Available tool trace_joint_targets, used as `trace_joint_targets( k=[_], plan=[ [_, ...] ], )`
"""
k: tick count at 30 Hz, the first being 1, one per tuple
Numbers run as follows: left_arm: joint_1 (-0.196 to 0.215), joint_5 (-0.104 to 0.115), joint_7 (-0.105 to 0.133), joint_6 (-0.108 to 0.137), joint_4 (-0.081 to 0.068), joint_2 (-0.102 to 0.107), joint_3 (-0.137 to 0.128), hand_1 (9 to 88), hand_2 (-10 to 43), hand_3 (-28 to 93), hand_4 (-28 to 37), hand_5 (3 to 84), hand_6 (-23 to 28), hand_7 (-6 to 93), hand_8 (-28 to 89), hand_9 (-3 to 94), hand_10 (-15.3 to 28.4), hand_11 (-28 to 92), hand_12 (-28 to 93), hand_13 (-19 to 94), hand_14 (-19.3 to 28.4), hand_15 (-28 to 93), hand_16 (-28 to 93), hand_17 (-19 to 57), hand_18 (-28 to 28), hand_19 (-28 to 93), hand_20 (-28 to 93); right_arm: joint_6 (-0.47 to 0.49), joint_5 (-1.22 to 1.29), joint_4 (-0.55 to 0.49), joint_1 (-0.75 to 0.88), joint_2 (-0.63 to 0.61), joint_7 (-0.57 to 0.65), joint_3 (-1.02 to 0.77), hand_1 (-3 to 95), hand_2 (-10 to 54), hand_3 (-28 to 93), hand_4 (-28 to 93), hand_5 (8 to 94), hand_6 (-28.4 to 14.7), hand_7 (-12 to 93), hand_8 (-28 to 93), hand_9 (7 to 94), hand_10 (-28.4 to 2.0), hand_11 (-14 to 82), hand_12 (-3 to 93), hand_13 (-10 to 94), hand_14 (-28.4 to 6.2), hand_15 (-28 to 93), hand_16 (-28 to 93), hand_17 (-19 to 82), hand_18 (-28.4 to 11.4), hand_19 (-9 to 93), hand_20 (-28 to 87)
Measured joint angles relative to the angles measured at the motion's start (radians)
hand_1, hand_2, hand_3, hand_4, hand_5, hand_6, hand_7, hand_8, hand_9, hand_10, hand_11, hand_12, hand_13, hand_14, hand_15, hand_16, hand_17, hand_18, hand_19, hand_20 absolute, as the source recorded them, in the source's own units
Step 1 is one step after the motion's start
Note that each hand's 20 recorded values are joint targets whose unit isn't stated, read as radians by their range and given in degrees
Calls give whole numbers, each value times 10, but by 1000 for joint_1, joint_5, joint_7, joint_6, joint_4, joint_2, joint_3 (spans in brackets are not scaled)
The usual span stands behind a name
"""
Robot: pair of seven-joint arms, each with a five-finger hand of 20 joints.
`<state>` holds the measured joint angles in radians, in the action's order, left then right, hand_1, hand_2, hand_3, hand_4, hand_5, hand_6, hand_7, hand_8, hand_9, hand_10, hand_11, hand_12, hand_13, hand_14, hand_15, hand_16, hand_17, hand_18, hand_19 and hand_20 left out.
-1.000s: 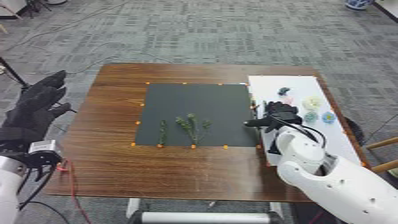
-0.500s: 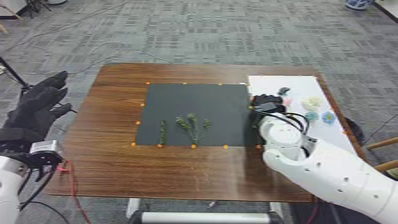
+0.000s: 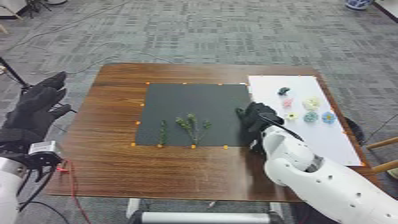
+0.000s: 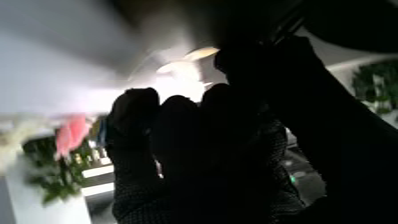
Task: Arrange flowers
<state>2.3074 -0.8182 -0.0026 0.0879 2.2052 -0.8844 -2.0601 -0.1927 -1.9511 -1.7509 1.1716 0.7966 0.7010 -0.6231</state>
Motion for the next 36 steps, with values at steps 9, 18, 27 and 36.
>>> trace_joint_targets(
  k=[9,18,27,36],
  plan=[
    [2,1,0,0,1,-2,-1,236,-66,681,-283,175,13,183,-96,96,66,83,202,0,77,231,3,-183,171,324,94,53,-24,-76,86,25,8,-50,417,-95,851,-184,671,4,586,251,762,-92,623,716,719,-99,825,459,342,-231,861,498],
    [-6,1,-2,0,-1,-2,4,236,-66,681,-283,175,13,183,-97,96,66,81,201,0,77,232,2,-182,170,322,94,52,-55,-46,33,109,43,18,418,-95,845,-178,678,0,580,245,771,-90,625,709,723,-99,825,462,345,-231,869,491],
    [-20,1,-3,0,-3,0,14,234,-65,683,-283,176,13,182,-96,96,66,83,202,1,77,231,2,-183,171,324,95,53,-94,-12,2,182,104,52,413,-95,845,-162,689,-7,574,243,778,-92,629,701,726,-105,830,465,345,-233,875,488],
    [-19,2,-3,0,-3,0,12,235,-64,682,-283,176,13,183,-96,96,66,83,201,0,77,232,3,-183,171,324,95,68,-165,-18,37,184,140,12,406,-95,848,-147,697,-9,570,255,780,-95,633,702,730,-104,832,469,346,-234,881,487]
  ],
)
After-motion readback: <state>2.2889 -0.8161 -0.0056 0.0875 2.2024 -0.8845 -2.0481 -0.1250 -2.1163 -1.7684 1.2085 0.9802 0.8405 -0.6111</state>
